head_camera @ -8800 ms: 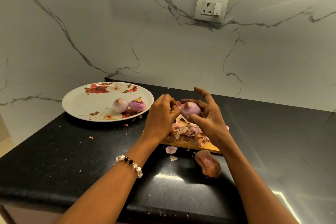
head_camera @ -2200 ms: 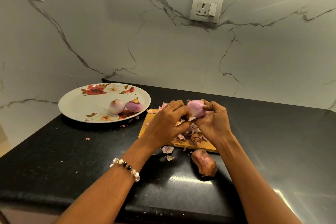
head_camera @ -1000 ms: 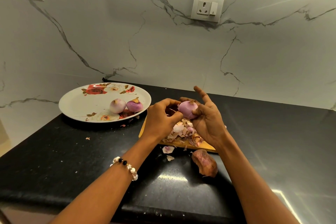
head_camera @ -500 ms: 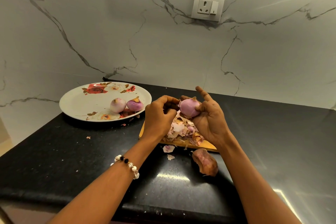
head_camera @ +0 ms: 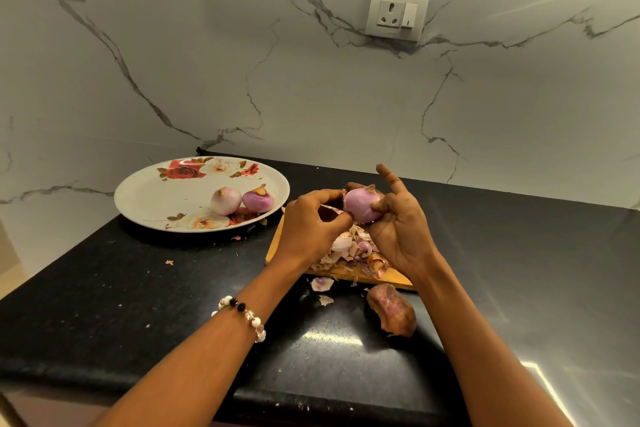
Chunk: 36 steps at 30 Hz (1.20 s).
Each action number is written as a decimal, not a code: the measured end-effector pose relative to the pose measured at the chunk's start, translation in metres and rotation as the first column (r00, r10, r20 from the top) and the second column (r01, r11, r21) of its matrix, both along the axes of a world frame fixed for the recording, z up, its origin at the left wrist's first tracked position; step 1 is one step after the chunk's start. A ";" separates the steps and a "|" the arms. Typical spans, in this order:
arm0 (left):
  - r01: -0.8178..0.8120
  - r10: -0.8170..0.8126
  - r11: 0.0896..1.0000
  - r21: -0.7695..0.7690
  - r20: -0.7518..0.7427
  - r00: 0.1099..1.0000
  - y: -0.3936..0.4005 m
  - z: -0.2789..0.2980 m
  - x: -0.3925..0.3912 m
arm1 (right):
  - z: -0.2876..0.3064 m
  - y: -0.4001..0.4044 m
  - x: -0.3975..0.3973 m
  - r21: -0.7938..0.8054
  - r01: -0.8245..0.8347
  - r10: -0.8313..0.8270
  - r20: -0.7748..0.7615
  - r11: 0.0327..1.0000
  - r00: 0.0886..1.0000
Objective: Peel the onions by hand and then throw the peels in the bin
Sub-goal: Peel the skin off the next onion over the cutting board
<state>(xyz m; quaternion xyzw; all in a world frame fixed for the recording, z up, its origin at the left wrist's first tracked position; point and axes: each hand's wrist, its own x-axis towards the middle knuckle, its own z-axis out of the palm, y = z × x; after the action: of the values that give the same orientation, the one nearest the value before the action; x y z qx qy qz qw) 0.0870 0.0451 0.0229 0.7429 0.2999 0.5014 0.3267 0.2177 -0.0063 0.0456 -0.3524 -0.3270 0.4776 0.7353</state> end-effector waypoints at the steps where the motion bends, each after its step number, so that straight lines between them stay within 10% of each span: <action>1: -0.009 0.009 1.000 0.003 -0.005 1.000 0.000 0.000 0.000 | 0.000 0.000 -0.001 -0.004 -0.001 0.001 0.013 1.000 1.000; 36: -0.008 0.005 0.998 0.060 0.049 0.999 0.002 0.002 -0.002 | 0.000 -0.001 0.004 0.001 0.008 -0.008 0.008 1.000 1.000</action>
<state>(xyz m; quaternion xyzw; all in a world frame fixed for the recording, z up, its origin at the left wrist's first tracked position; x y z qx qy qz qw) 0.0854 0.0471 0.0245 0.7389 0.2791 0.5292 0.3099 0.2214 -0.0075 0.0454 -0.3552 -0.3287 0.4730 0.7362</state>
